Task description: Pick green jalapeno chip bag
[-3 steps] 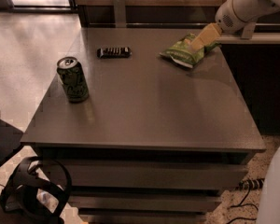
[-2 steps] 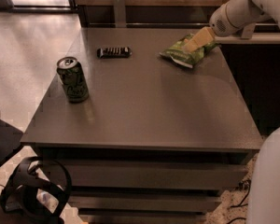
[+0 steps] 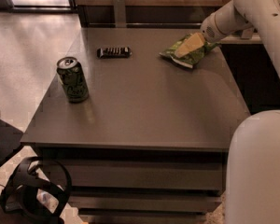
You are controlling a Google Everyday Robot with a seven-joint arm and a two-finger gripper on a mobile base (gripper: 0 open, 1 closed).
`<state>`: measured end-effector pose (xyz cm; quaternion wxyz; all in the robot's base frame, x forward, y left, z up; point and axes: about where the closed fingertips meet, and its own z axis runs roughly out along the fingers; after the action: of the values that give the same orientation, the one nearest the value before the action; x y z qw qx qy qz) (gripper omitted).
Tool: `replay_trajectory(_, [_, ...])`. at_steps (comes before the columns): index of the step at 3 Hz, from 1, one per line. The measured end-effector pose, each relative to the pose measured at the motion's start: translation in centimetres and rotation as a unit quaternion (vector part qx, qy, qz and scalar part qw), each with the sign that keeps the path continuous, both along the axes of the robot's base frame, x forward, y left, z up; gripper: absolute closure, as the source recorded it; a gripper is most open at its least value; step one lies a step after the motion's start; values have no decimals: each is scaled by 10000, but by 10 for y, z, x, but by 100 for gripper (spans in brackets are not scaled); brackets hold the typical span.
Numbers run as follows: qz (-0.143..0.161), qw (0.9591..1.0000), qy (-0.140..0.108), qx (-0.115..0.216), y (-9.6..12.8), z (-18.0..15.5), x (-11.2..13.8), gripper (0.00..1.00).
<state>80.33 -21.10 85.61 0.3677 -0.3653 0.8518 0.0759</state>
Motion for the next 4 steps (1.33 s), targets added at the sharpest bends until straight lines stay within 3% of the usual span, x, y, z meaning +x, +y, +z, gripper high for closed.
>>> replay_trajectory(1, [19, 9995, 309, 73, 9, -31, 12, 0])
replay_trajectory(2, [31, 9995, 311, 70, 10, -33, 13, 17])
replay_trajectory(4, [55, 9993, 350, 74, 13, -38, 14, 64])
